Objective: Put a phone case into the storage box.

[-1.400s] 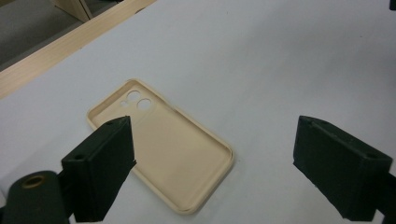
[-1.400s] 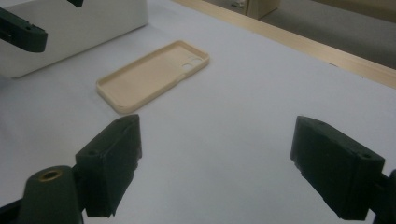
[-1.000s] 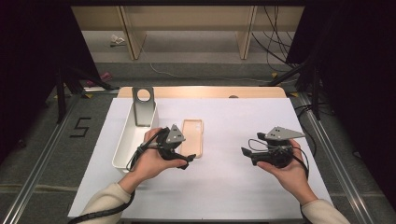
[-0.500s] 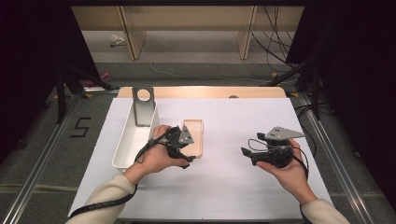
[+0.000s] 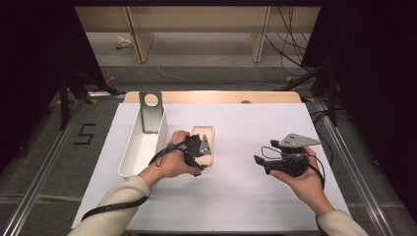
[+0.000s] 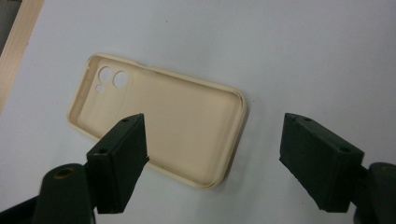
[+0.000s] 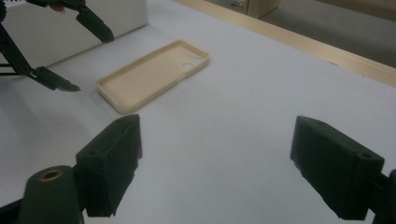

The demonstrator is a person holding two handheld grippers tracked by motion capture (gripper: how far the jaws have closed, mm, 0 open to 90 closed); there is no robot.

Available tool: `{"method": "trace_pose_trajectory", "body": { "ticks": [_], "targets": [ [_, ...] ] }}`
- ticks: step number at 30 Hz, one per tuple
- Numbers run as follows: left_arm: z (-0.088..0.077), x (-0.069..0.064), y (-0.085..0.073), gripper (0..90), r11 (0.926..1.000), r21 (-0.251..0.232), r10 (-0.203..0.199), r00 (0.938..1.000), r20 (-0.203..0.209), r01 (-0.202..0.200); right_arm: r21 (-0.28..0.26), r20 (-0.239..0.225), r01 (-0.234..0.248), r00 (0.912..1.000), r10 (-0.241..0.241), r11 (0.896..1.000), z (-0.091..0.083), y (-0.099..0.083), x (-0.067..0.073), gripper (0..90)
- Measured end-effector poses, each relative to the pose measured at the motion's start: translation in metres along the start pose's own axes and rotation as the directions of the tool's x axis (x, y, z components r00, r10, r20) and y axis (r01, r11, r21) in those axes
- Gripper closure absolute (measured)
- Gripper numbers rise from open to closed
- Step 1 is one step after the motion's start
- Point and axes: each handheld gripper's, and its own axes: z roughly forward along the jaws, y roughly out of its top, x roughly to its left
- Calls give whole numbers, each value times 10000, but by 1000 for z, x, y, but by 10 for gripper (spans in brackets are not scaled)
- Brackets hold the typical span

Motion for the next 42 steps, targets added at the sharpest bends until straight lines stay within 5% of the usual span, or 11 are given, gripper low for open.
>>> {"method": "trace_pose_trajectory", "body": {
  "ticks": [12, 42],
  "targets": [
    [15, 1, 6, 232, 9975, 418, 564, 9981, 229, -573, -25, -2, 12, 10000, -12, 10000, 0, 0, 0, 175],
    [38, 5, 0, 267, 9849, 1292, 1125, 9932, 304, -1155, -220, 6, -66, 10000, 67, 9997, -5, 0, -1, 174]
  ]
}}
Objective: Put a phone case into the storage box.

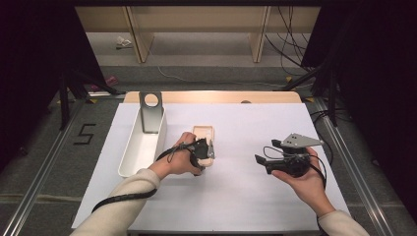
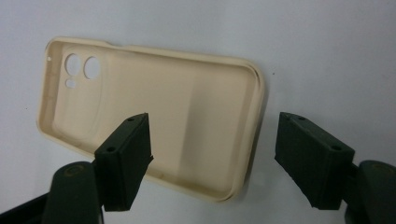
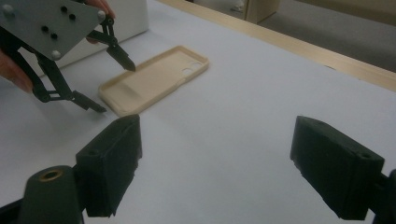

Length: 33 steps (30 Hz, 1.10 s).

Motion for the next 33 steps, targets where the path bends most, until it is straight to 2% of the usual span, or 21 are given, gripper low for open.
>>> {"method": "trace_pose_trajectory", "body": {
  "ticks": [8, 9, 17, 21, 29, 33],
  "targets": [
    [1, 2, -4, 271, 10000, 33, -40, 10000, -17, 40, -246, 66, -236, 9997, 238, 9994, -12, -3, -3, 172],
    [1, 2, -5, 271, 9999, 40, -161, 9999, 8, 161, -251, 71, -282, 9996, 284, 9993, -13, -4, -3, 172],
    [1, 3, -5, 275, 10000, 86, -47, 10000, -14, 47, -333, 77, -438, 9990, 440, 9985, -20, -8, -4, 173],
    [1, 4, -5, 278, 9999, 103, 46, 10000, -22, -45, -335, 81, -452, 9989, 455, 9984, -20, -9, -5, 172],
    [1, 5, -7, 293, 9999, 73, -142, 9999, 38, 142, -273, 79, -428, 9990, 431, 9987, -15, -8, -6, 173],
    [2, 7, -6, 302, 9999, 151, 2, 10000, 59, -2, -277, 68, -396, 9992, 398, 9988, -14, -7, -5, 172]
  ]
}}
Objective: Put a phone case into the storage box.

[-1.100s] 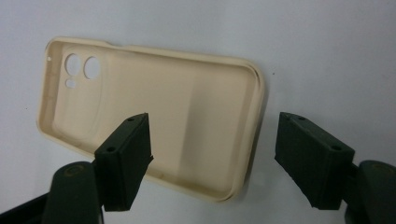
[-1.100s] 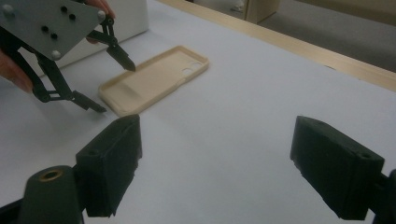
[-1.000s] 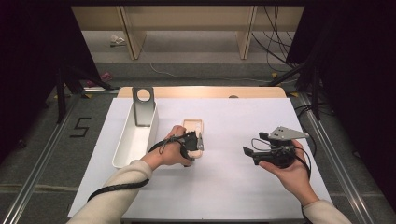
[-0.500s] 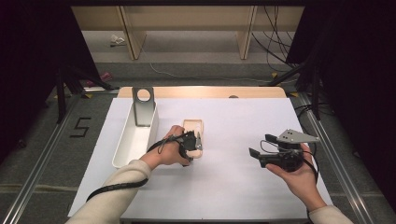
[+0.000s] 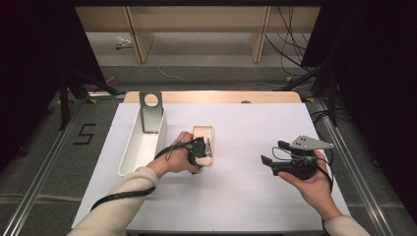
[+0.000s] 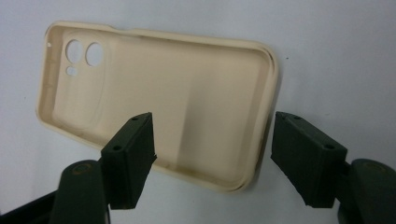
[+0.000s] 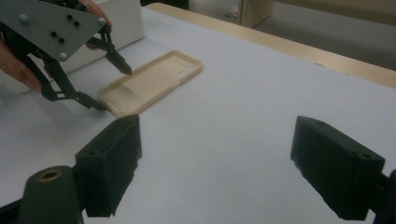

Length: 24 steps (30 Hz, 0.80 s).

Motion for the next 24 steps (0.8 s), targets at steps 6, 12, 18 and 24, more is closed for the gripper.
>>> {"method": "trace_pose_trajectory", "body": {
  "ticks": [6, 12, 18, 24],
  "targets": [
    [2, 0, 0, 318, 9997, 135, 210, 9998, 38, -210, -10, 4, -31, 10000, 31, 10000, -1, 0, 0, 173],
    [3, 0, 1, 335, 9991, 219, 367, 9991, 191, -372, 6, 7, -10, 10000, 10, 10000, 0, 0, 0, 173],
    [3, -1, 3, 340, 9983, 330, 477, 9984, 292, -486, 8, 16, -13, 10000, 13, 10000, -1, 0, 0, 174],
    [4, -2, 7, 357, 9962, 497, 689, 9969, 390, -708, 21, 14, -2, 10000, 2, 10000, 0, 0, 0, 174]
  ]
}}
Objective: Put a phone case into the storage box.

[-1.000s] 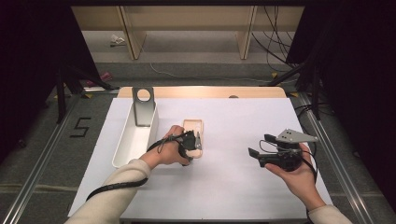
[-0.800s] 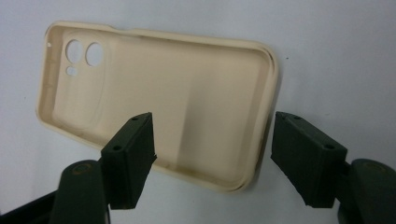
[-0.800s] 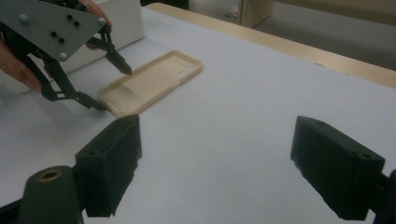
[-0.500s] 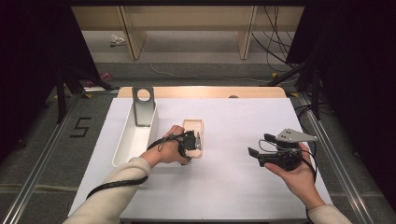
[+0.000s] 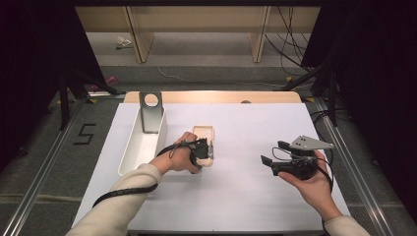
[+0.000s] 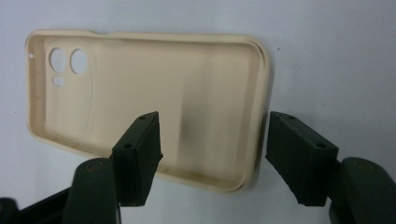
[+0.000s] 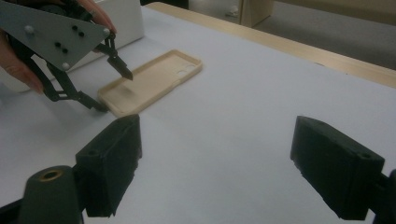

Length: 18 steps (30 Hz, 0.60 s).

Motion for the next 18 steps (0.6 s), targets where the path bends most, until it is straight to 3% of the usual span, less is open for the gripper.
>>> {"method": "trace_pose_trajectory", "body": {
  "ticks": [10, 18],
  "targets": [
    [-1, 0, 5, 495, 9969, 241, 740, 9962, 448, -752, 28, -15, 8, 10000, -8, 10000, 0, 0, 0, 175],
    [-2, 0, 8, 542, 9949, 316, 935, 9933, 675, -958, 36, -10, 9, 10000, -9, 10000, 0, 0, 0, 176]
  ]
}}
